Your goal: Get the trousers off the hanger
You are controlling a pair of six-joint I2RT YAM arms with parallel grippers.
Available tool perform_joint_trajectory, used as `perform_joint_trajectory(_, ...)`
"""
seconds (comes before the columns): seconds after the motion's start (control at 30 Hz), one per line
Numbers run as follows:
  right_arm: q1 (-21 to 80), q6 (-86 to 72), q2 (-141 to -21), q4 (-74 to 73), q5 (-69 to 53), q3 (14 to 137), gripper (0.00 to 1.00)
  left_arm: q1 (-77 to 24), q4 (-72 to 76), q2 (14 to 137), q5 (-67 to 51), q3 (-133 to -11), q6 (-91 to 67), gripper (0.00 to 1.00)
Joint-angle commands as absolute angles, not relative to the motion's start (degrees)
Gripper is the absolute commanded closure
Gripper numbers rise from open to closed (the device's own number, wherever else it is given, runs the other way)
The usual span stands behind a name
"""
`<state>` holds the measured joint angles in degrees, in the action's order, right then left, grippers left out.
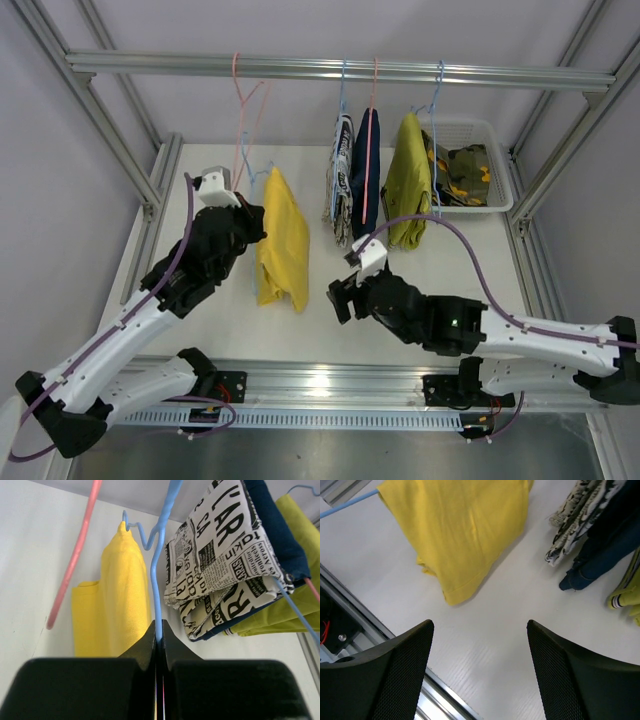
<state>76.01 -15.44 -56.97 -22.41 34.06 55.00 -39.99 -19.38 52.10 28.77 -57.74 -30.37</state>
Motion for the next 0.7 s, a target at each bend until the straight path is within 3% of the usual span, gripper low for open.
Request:
perform_joint_trajectory(0.0, 77.78, -14.76, -60.02, -12.94, 37.44, 53.26, 0.20, -40.43, -14.14, 51.41, 30.23, -57.39, -28.65, 0.99)
perform_joint_trajectory(0.37, 75.94, -8.79, -78.11, 7.19, 35.43, 53.70, 0.17, -40.34, -14.77, 50.89, 30.32, -57.83, -28.39, 0.99)
perform_joint_trajectory(0.67, 71.81, -8.00, -89.73, 14.06, 27.95, 61.60, 0.17, -40.17, -14.94, 50.80, 30.24, -58.18, -28.12, 0.99)
